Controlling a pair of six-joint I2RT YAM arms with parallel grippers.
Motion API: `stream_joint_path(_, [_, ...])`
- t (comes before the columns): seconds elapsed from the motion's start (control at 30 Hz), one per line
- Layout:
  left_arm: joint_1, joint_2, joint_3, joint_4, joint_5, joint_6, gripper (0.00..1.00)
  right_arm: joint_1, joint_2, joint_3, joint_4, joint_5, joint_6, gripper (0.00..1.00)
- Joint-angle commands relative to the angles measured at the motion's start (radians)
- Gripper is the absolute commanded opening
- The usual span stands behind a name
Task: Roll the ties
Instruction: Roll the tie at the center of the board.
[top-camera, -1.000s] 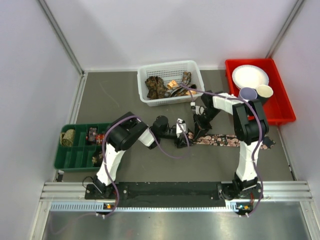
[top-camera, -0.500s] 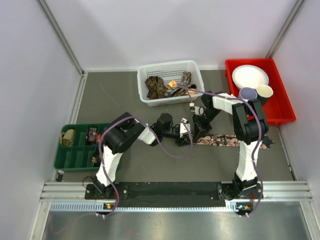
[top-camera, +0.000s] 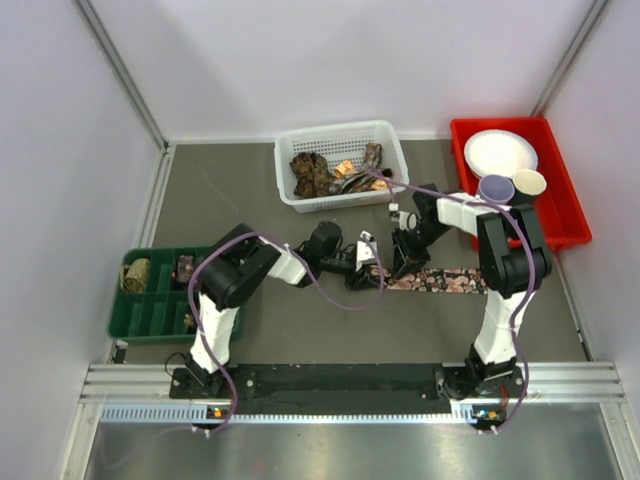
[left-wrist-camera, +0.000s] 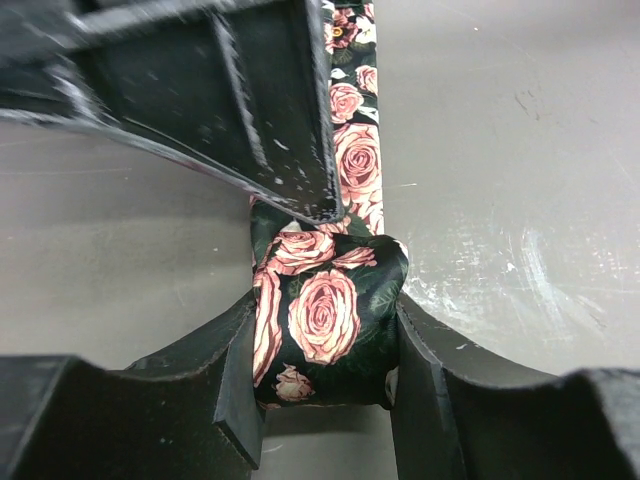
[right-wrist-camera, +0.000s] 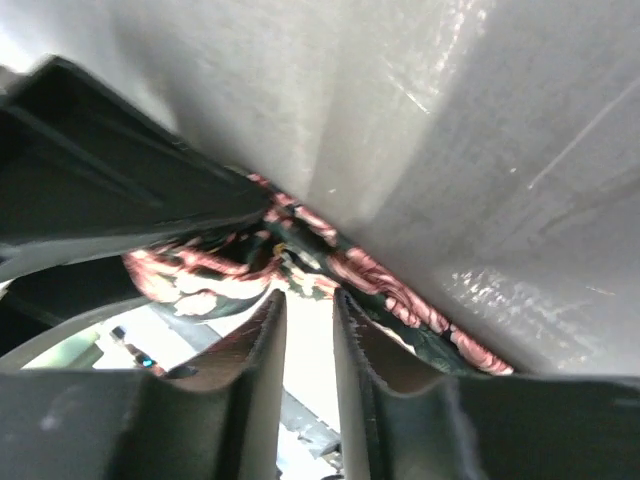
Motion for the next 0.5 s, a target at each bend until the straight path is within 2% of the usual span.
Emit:
stream_joint_path(0.0, [0.018, -0.006, -0.044, -0.197, -0.081, -0.079, 0.17, 0.03, 0.016, -0.012, 0.055, 0.124, 0.011, 0.2])
stream_joint_path(0.1, [0.026, -0.064, -0.092, -0.111, -0.098, -0.148, 0.19, 0.033, 0.042, -0.024, 0.061, 0.192, -0.003, 0.16])
stream_joint_path(0.27, [0.026, -0.132, -0.103, -0.097, -0.145, -0.215, 0.26, 0.035, 0.062, -0.023, 0.06, 0.248, -0.013, 0.13])
stream_joint_path(0.4, [0.015, -0.157, -0.087, -0.205, -0.219, -0.159, 0.21, 0.056, 0.063, -0.015, 0.064, 0.239, -0.049, 0.13])
stream_joint_path(0.47, [0.001, -0.16, -0.084, -0.334, -0.231, -0.068, 0.19, 0.072, 0.053, -0.011, 0.069, 0.18, -0.067, 0.14])
